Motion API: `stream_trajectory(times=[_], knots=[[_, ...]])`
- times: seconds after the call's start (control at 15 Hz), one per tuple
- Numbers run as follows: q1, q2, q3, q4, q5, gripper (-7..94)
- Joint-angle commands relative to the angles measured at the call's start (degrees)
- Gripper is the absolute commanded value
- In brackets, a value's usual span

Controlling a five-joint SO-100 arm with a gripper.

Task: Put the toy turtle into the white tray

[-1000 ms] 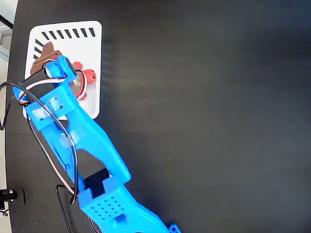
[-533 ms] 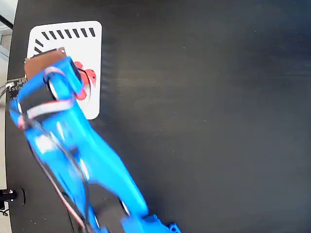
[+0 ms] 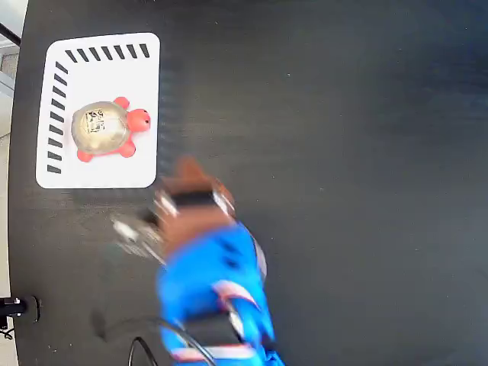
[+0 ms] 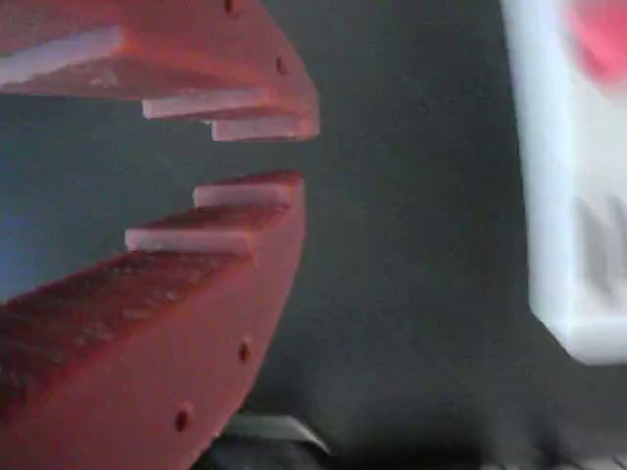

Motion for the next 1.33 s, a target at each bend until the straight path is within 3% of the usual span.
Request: stream_trajectory(times=[0.0,0.27,0.47,1.27], knots=[[1.93,22.32,14.85,2.90,-2.20,0],[4.31,41.84,24.70,14.06,-2.46,0],[3.78,43.42,24.79,22.32,2.29,0],[2.20,43.42,24.08,24.52,1.93,0]])
